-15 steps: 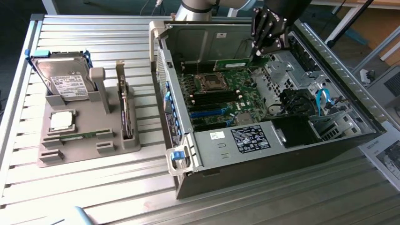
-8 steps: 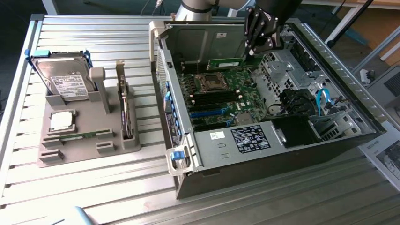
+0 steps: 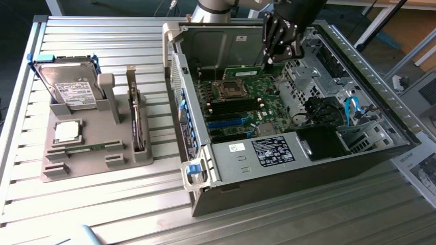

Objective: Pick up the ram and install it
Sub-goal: 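Insert the ram into the slot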

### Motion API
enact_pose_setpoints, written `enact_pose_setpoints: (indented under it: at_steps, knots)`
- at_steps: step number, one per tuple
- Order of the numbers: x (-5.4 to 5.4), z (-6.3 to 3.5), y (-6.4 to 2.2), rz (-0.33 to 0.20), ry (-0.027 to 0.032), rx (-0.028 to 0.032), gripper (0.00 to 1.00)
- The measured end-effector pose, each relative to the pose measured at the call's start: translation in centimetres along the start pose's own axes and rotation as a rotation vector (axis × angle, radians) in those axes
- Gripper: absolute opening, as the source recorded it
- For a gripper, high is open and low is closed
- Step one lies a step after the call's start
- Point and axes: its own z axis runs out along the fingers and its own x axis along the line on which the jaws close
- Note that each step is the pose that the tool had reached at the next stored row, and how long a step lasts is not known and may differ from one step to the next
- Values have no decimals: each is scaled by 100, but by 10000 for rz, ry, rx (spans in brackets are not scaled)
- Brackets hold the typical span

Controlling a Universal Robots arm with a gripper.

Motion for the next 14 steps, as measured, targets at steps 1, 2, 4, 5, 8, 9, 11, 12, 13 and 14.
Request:
enact_pose_setpoints:
  at_steps: [1,2,4,5,8,9,11,12,13,14]
  knots:
    - [-1,60,-1,1,0,0,12]
    - [-1,84,-1,0,-1,0,12]
    - [-1,133,-2,0,1,0,12]
    - [-1,149,-2,0,0,0,12]
    - [-3,223,-3,0,-1,1,12]
    - [-3,241,-3,0,0,1,12]
    - [-4,295,-4,0,-1,1,12]
    - [-4,310,-3,0,-1,1,12]
    - [-3,346,-2,0,1,0,12]
    - [-2,375,-2,-1,0,-1,12]
